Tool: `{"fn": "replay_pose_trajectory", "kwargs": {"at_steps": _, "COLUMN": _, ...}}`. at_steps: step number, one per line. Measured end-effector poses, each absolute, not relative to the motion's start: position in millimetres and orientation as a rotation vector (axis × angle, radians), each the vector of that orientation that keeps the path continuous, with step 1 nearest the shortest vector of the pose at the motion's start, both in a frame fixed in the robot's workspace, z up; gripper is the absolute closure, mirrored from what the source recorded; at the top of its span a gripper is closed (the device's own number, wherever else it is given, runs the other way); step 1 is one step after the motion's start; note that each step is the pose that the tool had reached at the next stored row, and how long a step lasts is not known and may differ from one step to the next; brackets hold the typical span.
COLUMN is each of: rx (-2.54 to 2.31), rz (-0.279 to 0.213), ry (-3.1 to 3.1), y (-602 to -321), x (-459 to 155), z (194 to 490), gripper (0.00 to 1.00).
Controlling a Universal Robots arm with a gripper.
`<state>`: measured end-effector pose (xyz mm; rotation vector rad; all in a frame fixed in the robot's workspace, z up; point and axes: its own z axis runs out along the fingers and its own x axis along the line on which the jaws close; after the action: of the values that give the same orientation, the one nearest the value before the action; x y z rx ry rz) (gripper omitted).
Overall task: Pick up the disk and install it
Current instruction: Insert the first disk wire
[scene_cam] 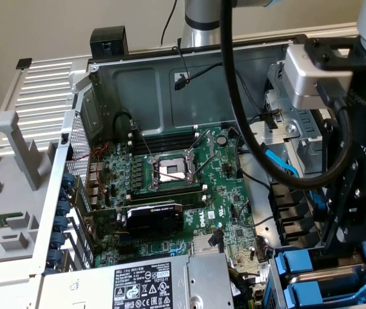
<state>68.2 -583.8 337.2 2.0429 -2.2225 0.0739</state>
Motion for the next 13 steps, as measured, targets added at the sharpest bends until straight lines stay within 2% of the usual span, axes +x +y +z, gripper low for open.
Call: {"fn": "replay_pose_trajectory", "kwargs": {"at_steps": 13, "rx": 2.045, "rz": 0.072, "ry": -2.225, "y": -585.4, "x": 67.0, "z": 337.2, "gripper": 0.83}}
